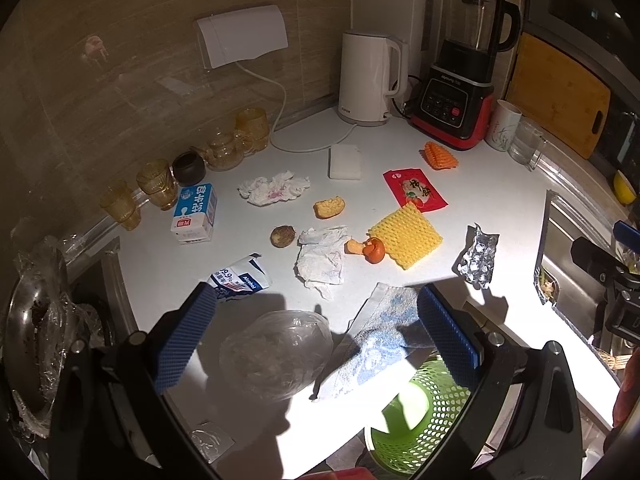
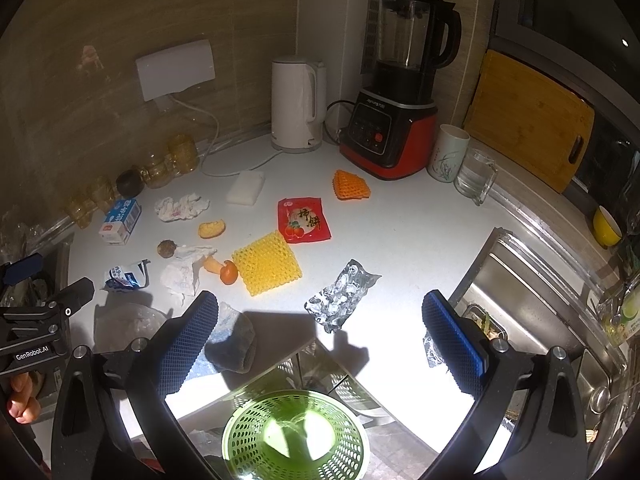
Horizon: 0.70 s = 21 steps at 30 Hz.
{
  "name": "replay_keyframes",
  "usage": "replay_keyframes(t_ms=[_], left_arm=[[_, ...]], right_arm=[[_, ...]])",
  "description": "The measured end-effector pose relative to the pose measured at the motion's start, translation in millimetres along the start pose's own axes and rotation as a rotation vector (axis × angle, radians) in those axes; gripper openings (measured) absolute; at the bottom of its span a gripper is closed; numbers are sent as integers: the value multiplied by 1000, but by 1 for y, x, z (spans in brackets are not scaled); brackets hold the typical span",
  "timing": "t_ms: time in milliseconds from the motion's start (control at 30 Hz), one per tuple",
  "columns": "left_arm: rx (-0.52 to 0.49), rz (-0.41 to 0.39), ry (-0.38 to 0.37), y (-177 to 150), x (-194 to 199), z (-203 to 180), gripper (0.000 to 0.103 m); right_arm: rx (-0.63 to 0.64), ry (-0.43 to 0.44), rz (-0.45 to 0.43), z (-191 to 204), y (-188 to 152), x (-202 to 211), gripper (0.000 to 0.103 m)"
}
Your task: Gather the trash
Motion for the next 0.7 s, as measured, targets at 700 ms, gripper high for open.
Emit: replay_keyframes(t_ms=[700], left_arm=[[0, 1, -1, 0, 1, 0, 97]], right_arm=[[12, -2, 7, 5, -3, -1, 101]])
Point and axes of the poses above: each gripper's, at about its wrist camera, not at the fingertips, and x roughly against the way its jaws point, z to its left, y to its top, the point moved 10 cm from there along -x, roughly the way its jaws point, and after that the axes turned 11 degrees about z, right-handed, at the moved point
